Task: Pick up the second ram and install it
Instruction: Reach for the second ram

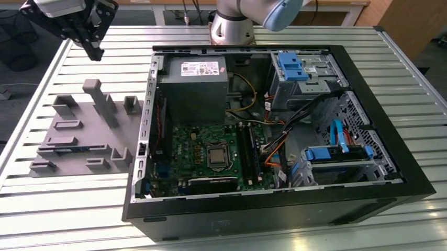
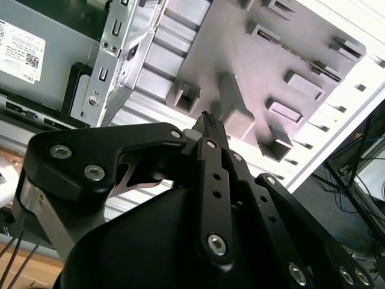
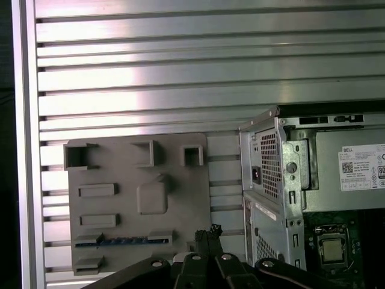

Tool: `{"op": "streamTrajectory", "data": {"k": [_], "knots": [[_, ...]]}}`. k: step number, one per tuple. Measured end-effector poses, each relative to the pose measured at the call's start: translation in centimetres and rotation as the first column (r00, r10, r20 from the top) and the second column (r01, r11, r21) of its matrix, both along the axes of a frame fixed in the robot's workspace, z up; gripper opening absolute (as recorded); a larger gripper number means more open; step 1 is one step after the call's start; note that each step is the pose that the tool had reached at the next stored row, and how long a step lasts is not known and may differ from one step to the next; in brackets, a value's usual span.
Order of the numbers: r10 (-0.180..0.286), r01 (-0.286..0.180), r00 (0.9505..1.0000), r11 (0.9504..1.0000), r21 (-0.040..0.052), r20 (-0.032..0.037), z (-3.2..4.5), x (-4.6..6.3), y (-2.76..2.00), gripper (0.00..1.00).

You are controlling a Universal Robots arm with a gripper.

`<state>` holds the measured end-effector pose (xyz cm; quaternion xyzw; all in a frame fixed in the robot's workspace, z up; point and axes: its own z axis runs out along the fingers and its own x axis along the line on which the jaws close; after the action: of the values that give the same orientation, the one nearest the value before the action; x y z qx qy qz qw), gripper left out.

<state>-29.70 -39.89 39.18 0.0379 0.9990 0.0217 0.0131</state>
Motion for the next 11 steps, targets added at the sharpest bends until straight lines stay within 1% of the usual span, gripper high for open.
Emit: {"op": "streamTrajectory", "data": {"k": [5, 11], "knots": [[0.0, 0.0, 1.0, 1.0, 0.0, 0.0, 0.0, -0.48, 0.0, 0.11], [0.0, 0.0, 1.0, 1.0, 0.0, 0.0, 0.0, -0.59, 0.0, 0.11]]}}
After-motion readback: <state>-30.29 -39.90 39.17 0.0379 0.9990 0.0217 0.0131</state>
